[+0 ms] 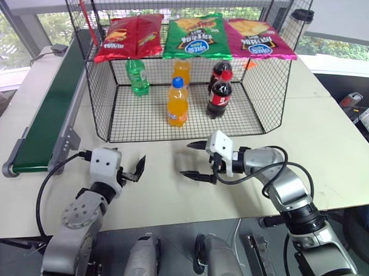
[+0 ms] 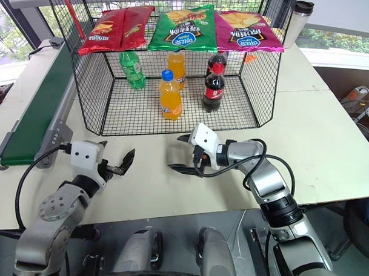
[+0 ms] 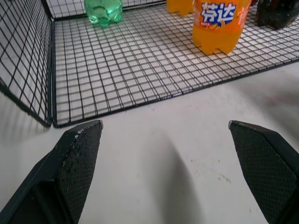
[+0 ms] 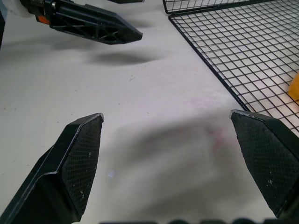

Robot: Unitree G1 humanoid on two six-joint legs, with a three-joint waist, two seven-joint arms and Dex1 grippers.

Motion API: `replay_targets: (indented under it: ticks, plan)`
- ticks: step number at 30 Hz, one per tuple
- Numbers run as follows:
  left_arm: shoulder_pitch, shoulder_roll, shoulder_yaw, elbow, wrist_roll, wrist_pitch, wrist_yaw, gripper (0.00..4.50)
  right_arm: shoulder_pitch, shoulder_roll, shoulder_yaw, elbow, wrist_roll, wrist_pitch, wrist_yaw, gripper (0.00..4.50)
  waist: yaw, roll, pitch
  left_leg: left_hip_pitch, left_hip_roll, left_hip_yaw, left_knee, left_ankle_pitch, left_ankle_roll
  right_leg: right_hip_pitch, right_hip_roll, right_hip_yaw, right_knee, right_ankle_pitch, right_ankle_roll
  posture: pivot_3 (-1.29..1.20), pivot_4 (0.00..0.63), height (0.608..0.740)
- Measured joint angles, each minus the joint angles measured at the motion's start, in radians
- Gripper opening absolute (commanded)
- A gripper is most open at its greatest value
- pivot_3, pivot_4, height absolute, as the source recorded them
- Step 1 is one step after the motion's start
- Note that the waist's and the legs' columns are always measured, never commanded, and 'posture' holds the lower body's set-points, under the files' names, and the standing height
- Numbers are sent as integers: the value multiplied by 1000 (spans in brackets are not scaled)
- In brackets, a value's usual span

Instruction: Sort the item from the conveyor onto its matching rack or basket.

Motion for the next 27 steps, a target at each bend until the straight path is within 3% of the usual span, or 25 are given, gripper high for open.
replay_targets:
  ticks: [27]
  plan:
    - [10,2,0,0,5,-19,-1,4485,0,3,0,2,7,7,3,4500,0,0,0,0,0,0,0,0,0,0,0,0,0,0,0,0,150,740]
